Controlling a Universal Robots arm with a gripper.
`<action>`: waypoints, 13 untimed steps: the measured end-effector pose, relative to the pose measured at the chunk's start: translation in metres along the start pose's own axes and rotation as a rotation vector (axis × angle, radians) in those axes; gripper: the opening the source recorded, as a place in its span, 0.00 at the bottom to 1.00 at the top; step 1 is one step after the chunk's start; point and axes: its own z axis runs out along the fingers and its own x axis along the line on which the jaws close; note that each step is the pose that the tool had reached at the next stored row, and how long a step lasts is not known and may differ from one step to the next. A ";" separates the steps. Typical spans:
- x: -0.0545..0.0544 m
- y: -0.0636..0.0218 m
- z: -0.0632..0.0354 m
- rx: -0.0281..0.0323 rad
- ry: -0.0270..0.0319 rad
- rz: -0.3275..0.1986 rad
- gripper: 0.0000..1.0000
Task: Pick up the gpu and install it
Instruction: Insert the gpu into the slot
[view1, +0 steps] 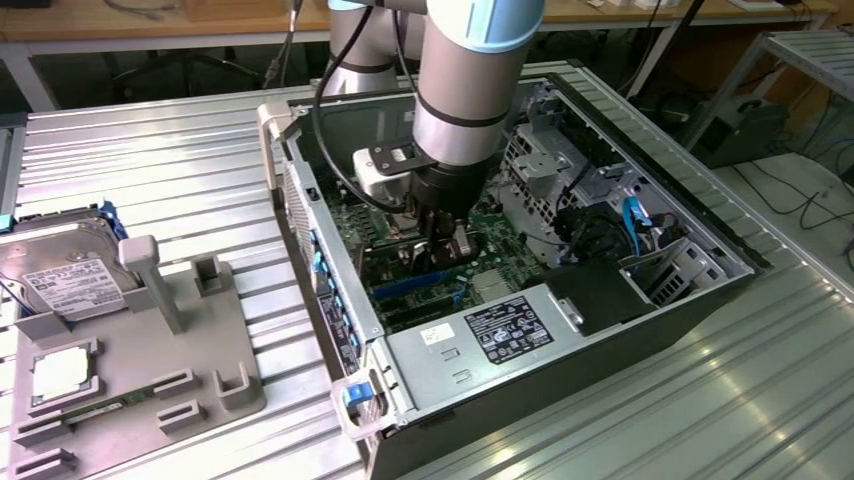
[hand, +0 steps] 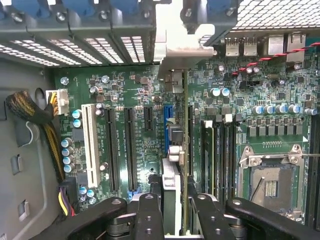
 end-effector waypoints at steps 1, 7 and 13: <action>0.000 0.0000 0.0000 0.0000 -0.0001 -0.001 0.28; 0.000 0.0003 -0.0001 -0.0001 0.0001 -0.001 0.28; 0.001 0.0012 -0.0002 0.0000 0.0000 -0.001 0.28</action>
